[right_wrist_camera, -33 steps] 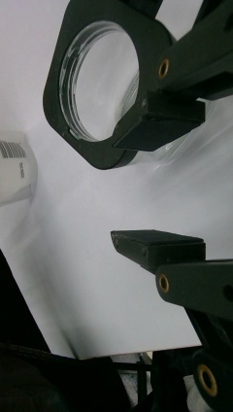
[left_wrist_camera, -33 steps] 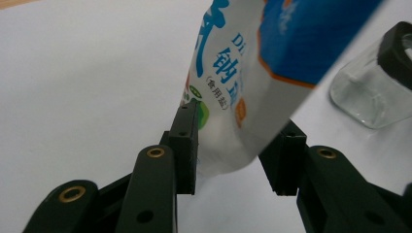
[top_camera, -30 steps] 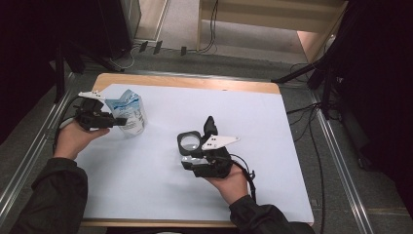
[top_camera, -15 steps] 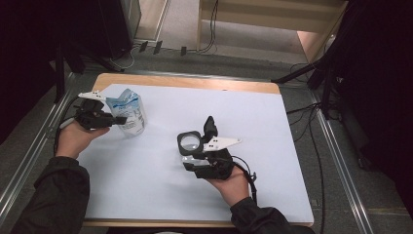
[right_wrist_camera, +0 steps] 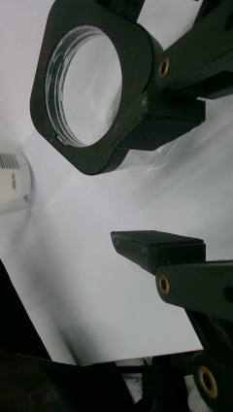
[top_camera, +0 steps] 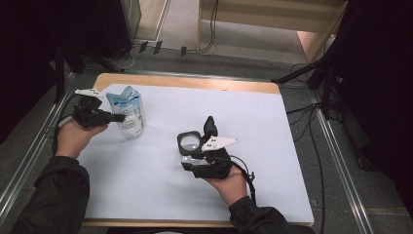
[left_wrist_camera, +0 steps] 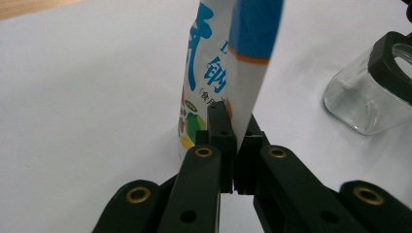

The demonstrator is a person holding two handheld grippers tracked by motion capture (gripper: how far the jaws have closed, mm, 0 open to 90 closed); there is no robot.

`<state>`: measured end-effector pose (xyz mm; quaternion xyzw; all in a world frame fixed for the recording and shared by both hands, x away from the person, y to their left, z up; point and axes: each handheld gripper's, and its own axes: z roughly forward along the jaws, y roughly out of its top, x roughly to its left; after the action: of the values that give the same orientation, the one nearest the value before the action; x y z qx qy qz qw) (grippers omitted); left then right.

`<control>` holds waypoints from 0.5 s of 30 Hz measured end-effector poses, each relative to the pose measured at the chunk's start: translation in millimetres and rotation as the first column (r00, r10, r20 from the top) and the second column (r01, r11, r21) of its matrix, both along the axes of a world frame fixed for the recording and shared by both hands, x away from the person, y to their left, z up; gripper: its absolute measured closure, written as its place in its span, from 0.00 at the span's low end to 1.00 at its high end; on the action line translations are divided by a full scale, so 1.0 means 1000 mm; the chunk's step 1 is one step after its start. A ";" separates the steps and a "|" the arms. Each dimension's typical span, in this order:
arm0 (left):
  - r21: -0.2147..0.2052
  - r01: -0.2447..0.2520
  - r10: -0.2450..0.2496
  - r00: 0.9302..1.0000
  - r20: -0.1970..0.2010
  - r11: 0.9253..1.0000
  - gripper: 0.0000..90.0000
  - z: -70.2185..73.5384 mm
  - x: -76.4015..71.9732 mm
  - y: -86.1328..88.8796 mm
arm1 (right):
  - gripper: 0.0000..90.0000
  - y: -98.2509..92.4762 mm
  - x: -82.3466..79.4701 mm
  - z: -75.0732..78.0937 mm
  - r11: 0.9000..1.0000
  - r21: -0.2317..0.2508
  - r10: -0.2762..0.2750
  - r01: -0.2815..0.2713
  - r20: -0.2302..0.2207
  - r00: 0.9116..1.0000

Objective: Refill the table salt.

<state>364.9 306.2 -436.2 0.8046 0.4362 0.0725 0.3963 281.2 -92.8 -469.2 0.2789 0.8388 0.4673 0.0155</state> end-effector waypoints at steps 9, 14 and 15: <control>-0.025 0.043 -0.043 0.999 0.000 0.999 1.00 0.017 -0.009 -0.008 | 0.56 0.003 0.001 0.001 1.000 0.015 0.001 -0.001 0.004 1.000; -0.021 0.066 -0.066 0.998 0.018 0.998 1.00 0.035 -0.020 -0.018 | 0.56 0.007 0.001 0.003 1.000 0.025 0.007 -0.008 0.021 1.000; -0.033 0.077 -0.076 0.997 0.016 0.996 1.00 0.038 -0.022 -0.019 | 0.56 0.008 0.001 0.004 1.000 0.027 0.008 -0.009 0.023 1.000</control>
<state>342.4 287.1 -398.0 0.8135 0.4033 0.0556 0.4154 282.0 -84.5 -465.0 0.2703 0.8335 0.4816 0.0193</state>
